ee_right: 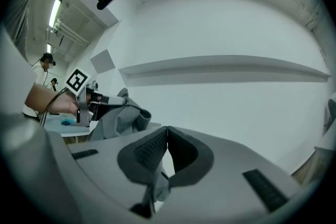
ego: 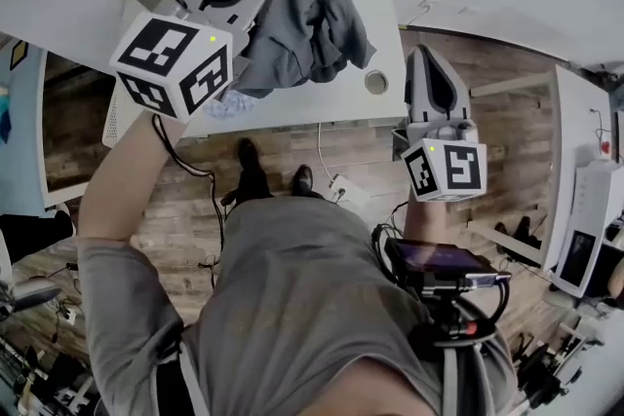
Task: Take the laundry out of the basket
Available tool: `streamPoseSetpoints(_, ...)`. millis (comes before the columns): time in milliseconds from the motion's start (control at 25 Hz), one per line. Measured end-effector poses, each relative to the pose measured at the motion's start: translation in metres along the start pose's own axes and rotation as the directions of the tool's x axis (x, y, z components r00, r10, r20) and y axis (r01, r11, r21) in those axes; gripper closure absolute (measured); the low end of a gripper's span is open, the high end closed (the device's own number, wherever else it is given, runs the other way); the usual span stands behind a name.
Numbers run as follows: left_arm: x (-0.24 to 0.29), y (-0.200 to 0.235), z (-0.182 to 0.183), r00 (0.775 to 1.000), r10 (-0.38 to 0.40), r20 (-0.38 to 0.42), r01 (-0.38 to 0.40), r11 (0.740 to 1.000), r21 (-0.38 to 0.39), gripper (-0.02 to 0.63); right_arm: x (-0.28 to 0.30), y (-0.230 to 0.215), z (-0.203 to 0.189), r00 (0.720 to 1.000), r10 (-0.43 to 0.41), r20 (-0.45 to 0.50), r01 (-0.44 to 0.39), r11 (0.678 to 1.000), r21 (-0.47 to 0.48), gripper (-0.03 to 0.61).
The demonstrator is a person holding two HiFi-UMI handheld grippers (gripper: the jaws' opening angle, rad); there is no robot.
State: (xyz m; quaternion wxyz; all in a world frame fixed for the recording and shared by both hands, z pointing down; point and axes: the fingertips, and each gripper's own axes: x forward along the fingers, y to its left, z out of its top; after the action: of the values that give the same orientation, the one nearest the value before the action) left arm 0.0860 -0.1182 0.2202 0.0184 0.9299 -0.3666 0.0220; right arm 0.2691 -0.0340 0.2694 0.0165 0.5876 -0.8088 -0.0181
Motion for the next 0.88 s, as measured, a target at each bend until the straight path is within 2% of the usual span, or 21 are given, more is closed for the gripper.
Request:
streamPoseSetpoints(240, 0.021, 0.005, -0.086, 0.997, 0.022, -0.081, -0.021, 1.000, 0.003, 0.551, 0.010, -0.003, -0.003, 1.000, 0.004, 0.007, -0.004, 1.000, -0.004, 0.571)
streamPoseSetpoints(520, 0.032, 0.019, -0.142, 0.996, 0.046, -0.076, -0.049, 0.998, -0.031, 0.548, 0.031, 0.001, 0.001, 1.000, 0.002, 0.005, -0.002, 1.000, -0.025, 0.571)
streamPoseSetpoints(640, 0.036, 0.023, -0.165, 0.993, 0.057, -0.099, -0.059, 0.998, -0.013, 0.538, 0.036, 0.003, 0.000, 1.000, -0.008, -0.001, 0.008, 1.000, -0.028, 0.571)
streamPoseSetpoints(760, 0.032, 0.027, -0.180, 0.990, 0.073, -0.121, -0.074, 0.997, -0.005, 0.510, 0.037, 0.005, 0.000, 1.000, -0.016, -0.006, 0.016, 0.999, -0.028, 0.571)
streamPoseSetpoints(880, 0.022, 0.034, -0.188, 0.984, 0.084, -0.156, -0.088, 0.996, -0.021, 0.431, 0.041, 0.008, 0.002, 1.000, -0.016, 0.000, 0.016, 1.000, -0.023, 0.571)
